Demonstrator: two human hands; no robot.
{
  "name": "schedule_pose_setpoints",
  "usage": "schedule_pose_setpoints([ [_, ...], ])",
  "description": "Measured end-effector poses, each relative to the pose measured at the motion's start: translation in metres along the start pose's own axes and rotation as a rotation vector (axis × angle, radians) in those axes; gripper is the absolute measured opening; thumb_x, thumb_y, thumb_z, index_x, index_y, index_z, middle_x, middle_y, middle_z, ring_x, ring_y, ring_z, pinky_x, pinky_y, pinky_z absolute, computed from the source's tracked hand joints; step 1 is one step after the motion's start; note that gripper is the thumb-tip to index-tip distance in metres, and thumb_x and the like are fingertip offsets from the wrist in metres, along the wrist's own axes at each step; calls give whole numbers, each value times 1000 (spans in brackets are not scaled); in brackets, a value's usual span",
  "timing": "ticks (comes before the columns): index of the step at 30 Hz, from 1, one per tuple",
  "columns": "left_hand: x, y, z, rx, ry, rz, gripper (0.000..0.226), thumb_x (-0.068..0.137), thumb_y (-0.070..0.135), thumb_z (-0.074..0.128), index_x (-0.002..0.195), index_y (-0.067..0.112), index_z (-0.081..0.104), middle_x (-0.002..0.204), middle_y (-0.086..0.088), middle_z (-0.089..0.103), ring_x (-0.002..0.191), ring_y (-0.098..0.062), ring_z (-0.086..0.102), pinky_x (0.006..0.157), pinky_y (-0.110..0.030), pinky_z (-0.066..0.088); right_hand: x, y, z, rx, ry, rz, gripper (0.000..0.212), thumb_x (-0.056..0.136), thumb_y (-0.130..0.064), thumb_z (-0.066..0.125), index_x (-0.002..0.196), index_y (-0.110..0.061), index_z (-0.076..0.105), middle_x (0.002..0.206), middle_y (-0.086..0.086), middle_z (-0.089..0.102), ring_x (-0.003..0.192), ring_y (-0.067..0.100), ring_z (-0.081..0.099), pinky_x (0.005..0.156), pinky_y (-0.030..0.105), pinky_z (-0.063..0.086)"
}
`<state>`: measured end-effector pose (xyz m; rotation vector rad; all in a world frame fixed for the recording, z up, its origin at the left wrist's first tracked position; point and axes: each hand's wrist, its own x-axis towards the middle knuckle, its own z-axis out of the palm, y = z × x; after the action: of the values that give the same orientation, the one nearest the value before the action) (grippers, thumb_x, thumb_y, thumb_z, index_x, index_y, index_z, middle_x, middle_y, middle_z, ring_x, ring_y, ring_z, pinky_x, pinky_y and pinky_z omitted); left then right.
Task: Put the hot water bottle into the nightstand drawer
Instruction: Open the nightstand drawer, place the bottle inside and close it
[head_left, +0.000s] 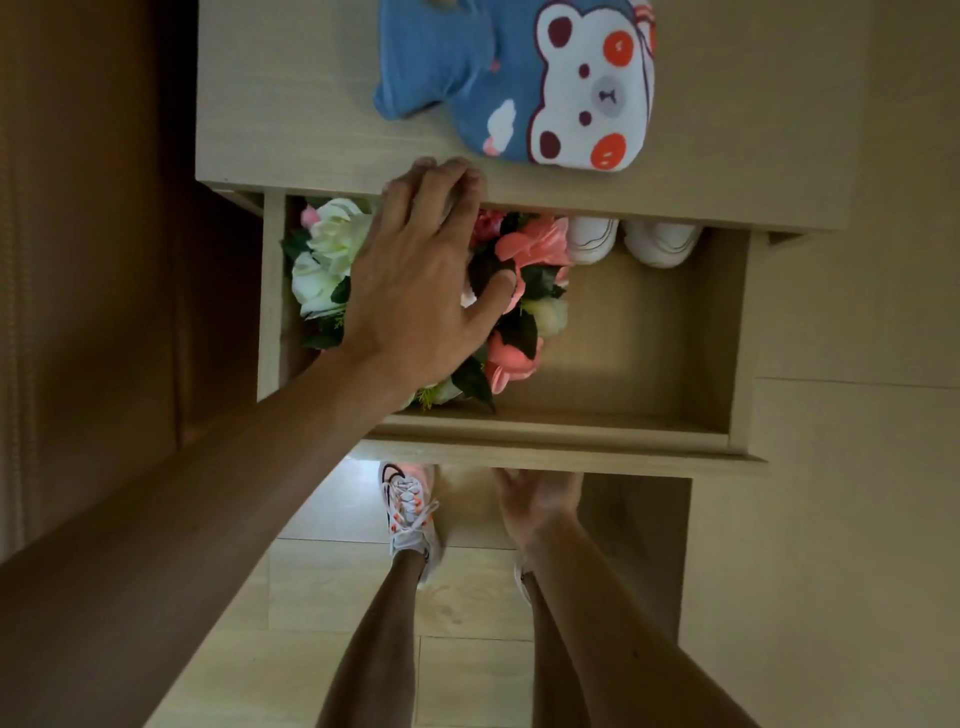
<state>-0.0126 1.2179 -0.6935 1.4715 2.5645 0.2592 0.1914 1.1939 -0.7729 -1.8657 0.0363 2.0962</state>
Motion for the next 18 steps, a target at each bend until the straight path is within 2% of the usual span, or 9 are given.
schedule_pose_setpoints([
  [2,1,2,-3,-1,-13,-14,82,88,61,42,149,7,40,151,-11,40,141,-32,35,114,-43,39,-15,-4,-10,-218,26,77,39,104,-38,38,123,-15,64,123,13,70,117,31,64,109,46,44],
  [3,1,4,-5,-3,-24,-21,81,88,61,41,149,7,40,151,-11,40,141,-31,34,114,-43,38,-26,-6,-13,-395,14,116,44,106,-39,33,124,-12,62,125,13,70,117,29,65,108,44,45],
  [6,2,6,-12,-28,-73,-30,78,91,59,39,150,7,39,153,-10,38,143,-30,32,116,-43,35,-69,-14,1,-874,-169,277,36,106,-36,36,104,-15,66,105,6,75,95,18,71,82,29,55],
  [7,2,6,-15,-49,-81,-35,76,92,58,38,150,8,40,152,-9,39,143,-29,33,116,-43,36,-83,-21,10,-993,-234,261,33,105,-34,40,100,-16,67,98,4,76,87,15,73,72,25,55],
  [9,6,7,-23,-125,-74,-65,69,92,54,41,144,9,47,147,-8,46,136,-27,40,111,-42,42,-103,-44,30,-1098,-335,61,26,101,-32,48,96,-16,68,95,8,77,77,15,72,66,22,54],
  [11,14,6,-32,-238,-21,-112,56,91,46,47,133,11,57,134,-9,57,124,-26,50,100,-45,48,-116,-77,59,-1077,-416,-245,24,91,-35,53,88,-17,68,89,10,75,74,16,70,65,23,52],
  [13,24,3,-41,-311,80,-150,46,89,38,52,122,8,62,124,-12,60,114,-27,55,94,-46,50,-118,-113,93,-1099,-407,-574,18,88,-30,56,81,-18,68,79,8,72,71,13,67,64,24,50],
  [16,42,-2,-51,-432,255,-279,44,85,29,56,121,5,60,125,-17,54,116,-30,52,95,-43,47,-101,-158,142,-1262,-215,-998,11,92,-28,61,97,-20,64,88,-5,69,77,1,64,68,16,48],
  [18,55,-4,-55,-505,299,-389,51,84,25,59,130,4,54,133,-18,49,124,-30,47,101,-39,44,-86,-176,169,-1324,-119,-1129,32,91,-30,65,121,-20,56,115,-2,60,95,6,60,79,19,49],
])
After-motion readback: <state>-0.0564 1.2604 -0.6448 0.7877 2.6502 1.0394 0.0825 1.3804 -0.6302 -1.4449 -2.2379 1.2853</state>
